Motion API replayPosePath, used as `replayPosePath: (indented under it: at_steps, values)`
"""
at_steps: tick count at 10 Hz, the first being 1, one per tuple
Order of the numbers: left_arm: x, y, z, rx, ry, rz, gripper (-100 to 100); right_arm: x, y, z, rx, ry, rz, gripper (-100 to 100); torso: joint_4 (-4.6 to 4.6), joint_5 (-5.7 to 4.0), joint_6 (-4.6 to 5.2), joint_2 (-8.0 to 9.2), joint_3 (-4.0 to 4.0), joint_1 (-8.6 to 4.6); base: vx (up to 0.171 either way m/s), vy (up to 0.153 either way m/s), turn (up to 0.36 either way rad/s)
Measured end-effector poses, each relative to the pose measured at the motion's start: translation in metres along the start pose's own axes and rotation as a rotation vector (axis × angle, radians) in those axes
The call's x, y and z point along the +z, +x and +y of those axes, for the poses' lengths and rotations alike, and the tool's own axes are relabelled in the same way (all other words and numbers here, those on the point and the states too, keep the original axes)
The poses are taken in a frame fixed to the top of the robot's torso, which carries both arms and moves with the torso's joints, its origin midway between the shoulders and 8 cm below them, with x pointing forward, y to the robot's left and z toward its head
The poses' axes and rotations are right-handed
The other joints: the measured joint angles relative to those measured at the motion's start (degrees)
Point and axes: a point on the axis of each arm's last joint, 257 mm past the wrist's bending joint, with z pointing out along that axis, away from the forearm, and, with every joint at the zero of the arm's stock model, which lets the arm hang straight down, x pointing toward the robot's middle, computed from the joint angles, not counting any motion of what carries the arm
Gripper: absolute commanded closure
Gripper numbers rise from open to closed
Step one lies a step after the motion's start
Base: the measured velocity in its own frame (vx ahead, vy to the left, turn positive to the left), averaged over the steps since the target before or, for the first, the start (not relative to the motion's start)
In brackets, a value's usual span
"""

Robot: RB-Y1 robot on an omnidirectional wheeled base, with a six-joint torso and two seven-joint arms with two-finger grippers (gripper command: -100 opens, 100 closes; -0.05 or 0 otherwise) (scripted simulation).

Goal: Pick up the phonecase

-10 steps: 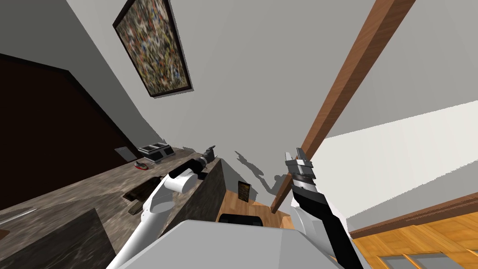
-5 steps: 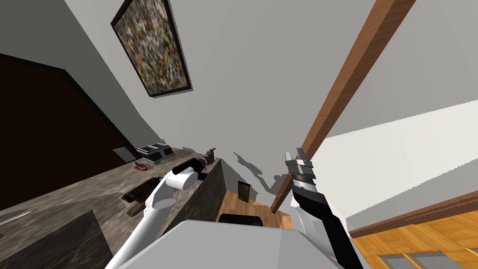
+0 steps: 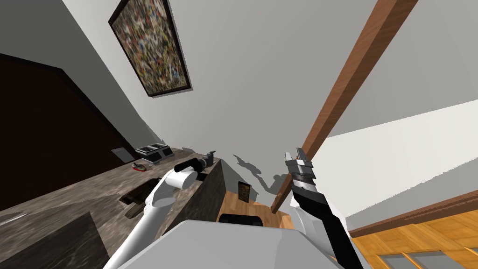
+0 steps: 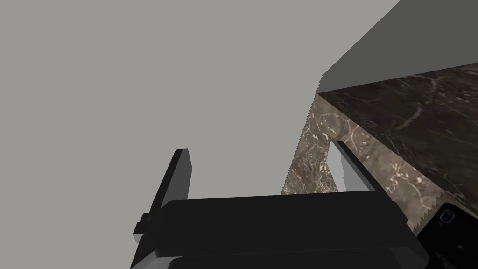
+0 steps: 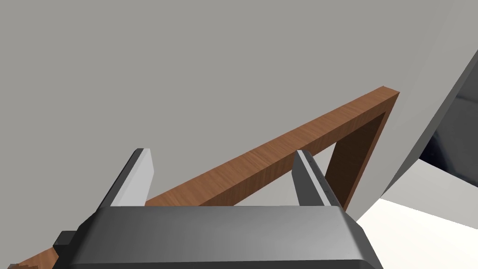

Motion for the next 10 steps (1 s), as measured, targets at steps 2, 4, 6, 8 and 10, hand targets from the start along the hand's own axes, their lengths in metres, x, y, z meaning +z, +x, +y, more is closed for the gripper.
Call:
replayPosePath:
  at_steps: [2, 4, 6, 8, 10]
  values:
    - [0.002, -0.008, 0.012, 0.005, -0.057, -0.009, -100, 0.0, 0.0, 0.0, 0.0, 0.0, 0.0, 0, 0.0, 0.0, 0.0, -0.03, -0.01, 0.02, 0.009, 0.011, -0.007]
    - [0.002, -0.013, 0.025, 0.007, -0.11, -0.018, -100, 0.0, 0.0, 0.0, 0.0, 0.0, 0.0, 0, 0.0, 0.0, 0.0, -0.03, -0.01, 0.03, 0.014, 0.016, -0.017]
    - [0.002, -0.018, 0.035, 0.01, -0.16, -0.026, -100, 0.0, 0.0, 0.0, 0.0, 0.0, 0.0, 0, 0.0, 0.0, 0.0, -0.01, -0.01, 0.01, 0.012, 0.012, -0.01]
    - [0.0, -0.026, 0.051, 0.013, -0.222, -0.036, -100, 0.0, 0.0, 0.0, 0.0, 0.0, 0.0, 0, -0.01, 0.01, 0.0, -0.04, -0.02, 0.03, 0.012, 0.014, -0.007]
    - [0.0, -0.031, 0.061, 0.015, -0.271, -0.044, -100, 0.0, 0.0, 0.0, 0.0, 0.0, 0.0, 0, -0.01, 0.01, 0.0, -0.04, -0.02, 0.04, 0.015, 0.02, -0.02]
